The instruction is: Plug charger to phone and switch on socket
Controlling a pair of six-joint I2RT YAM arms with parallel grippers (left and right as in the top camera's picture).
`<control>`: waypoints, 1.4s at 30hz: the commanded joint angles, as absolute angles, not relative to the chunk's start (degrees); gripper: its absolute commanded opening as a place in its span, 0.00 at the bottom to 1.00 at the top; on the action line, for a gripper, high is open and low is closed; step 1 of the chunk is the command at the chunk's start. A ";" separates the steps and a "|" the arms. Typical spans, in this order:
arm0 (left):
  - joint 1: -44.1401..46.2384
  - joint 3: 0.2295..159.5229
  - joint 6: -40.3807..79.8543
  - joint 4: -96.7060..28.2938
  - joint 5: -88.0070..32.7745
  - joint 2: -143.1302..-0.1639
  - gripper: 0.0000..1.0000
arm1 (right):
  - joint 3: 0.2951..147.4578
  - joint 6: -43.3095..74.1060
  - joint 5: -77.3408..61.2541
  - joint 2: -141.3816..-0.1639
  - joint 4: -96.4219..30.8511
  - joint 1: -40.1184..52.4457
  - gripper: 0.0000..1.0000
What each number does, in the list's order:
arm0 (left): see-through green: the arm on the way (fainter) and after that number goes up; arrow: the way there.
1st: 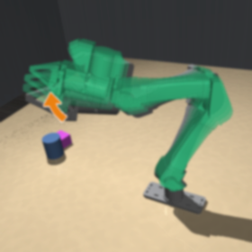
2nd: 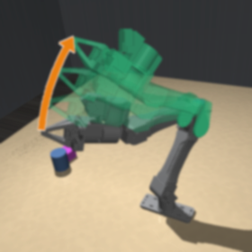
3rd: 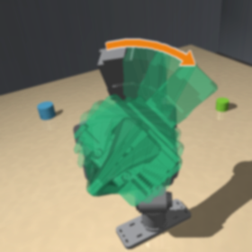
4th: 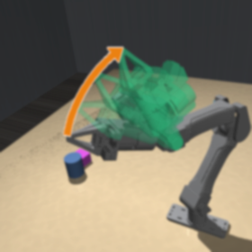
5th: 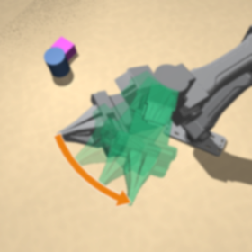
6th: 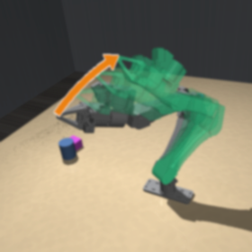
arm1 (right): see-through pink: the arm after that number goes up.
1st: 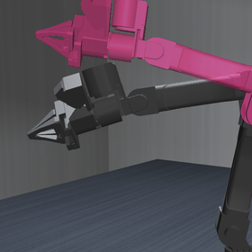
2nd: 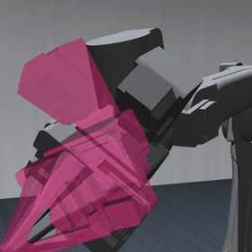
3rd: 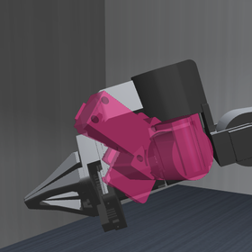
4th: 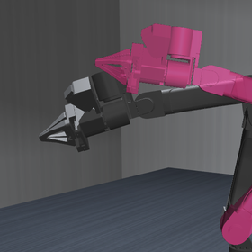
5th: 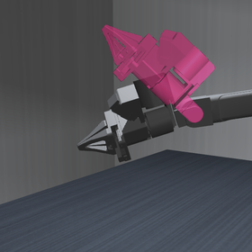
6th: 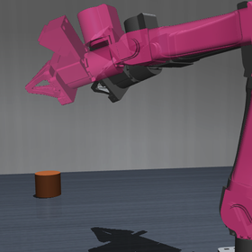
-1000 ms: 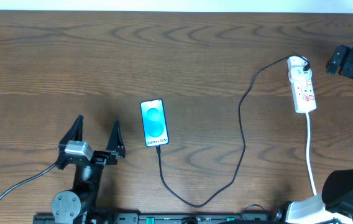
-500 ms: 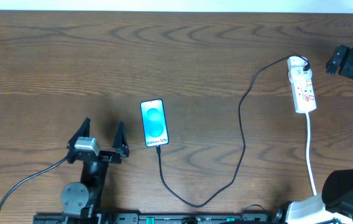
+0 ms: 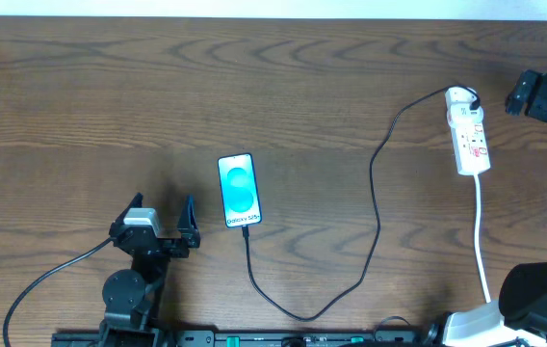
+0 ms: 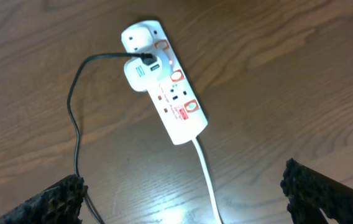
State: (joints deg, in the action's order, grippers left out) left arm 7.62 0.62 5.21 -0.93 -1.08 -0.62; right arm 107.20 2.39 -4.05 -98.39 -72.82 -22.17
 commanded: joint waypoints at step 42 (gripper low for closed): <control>3.44 0.23 -4.05 -4.19 0.51 -0.16 0.91 | 108.20 2.96 -3.99 -97.82 -72.88 -22.09 0.99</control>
State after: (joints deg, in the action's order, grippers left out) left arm 3.79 0.91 -3.27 -1.45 -1.10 -0.60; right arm 107.20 2.39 -4.05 -98.39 -72.82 -22.17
